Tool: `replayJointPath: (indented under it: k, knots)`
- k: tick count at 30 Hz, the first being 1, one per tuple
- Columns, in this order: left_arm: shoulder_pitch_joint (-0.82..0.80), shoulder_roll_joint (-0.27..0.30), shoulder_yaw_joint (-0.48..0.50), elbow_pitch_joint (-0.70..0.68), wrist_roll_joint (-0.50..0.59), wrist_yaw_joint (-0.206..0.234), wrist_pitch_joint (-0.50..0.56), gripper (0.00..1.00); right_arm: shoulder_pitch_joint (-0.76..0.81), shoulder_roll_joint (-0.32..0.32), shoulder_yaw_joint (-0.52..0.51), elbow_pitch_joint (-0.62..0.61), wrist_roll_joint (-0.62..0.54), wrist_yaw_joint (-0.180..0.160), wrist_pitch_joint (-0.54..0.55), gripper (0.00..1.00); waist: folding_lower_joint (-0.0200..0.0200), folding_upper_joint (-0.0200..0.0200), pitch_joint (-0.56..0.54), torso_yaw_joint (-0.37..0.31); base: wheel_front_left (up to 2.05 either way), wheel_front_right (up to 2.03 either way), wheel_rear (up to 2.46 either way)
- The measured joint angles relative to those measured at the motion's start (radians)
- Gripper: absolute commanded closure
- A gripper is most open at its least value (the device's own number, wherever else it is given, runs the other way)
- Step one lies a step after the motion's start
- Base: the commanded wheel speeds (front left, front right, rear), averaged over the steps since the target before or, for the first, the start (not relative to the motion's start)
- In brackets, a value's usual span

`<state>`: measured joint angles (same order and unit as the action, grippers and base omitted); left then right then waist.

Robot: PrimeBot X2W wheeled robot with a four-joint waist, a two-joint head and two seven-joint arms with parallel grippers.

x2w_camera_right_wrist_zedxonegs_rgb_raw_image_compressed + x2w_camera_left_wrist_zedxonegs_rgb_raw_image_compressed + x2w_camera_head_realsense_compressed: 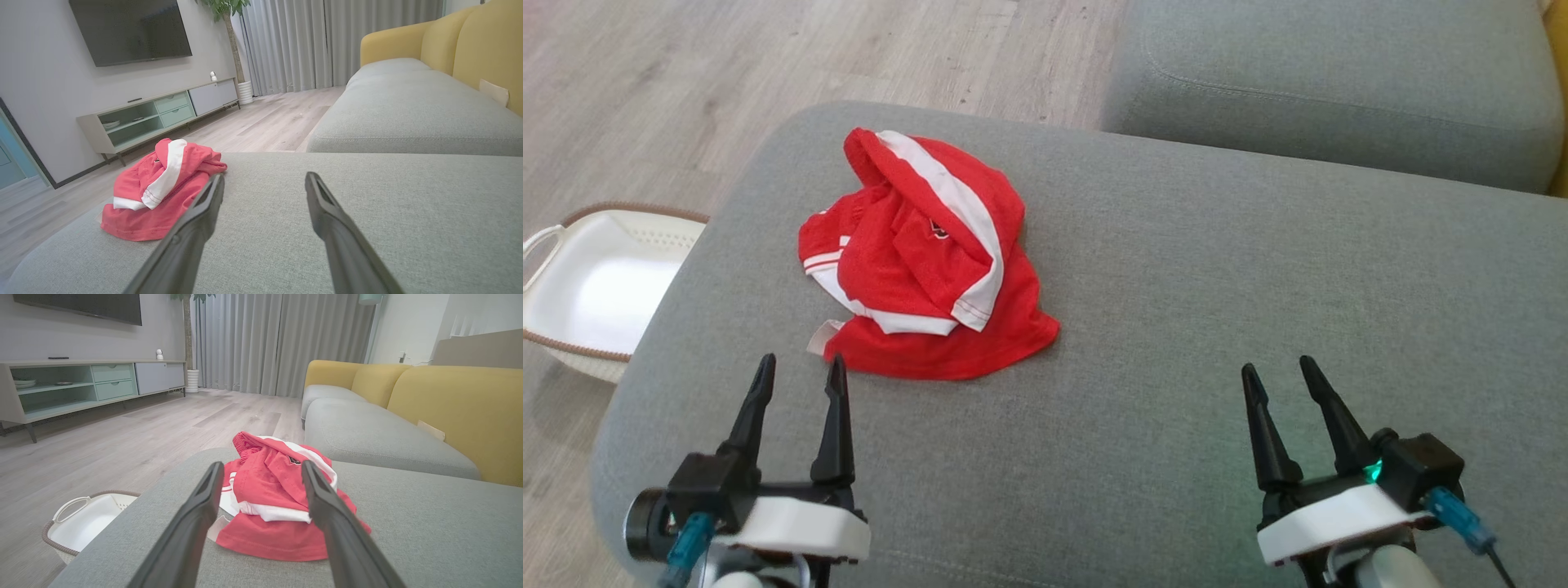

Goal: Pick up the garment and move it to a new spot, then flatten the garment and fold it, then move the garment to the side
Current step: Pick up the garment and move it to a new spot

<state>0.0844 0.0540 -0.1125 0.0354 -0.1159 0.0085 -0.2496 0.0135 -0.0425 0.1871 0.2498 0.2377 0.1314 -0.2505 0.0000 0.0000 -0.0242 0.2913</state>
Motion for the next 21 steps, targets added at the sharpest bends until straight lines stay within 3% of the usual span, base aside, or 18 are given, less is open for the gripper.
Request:
replayJointPath:
  k: [15,21]
  knots:
    - [0.004,0.0,0.028,-0.002,0.004,-0.004,0.0,0.0,-0.005,0.0,0.014,-0.012,-0.01,0.0,0.0,0.0,0.0,0.0,0.053,-0.038,0.0,0.0,0.0]
    - [-0.132,-0.002,0.024,0.082,0.045,-0.026,0.0,0.0,-0.047,-0.001,-0.033,-0.024,-0.033,0.0,0.0,0.0,0.0,0.0,0.125,-0.076,0.0,0.0,0.0]
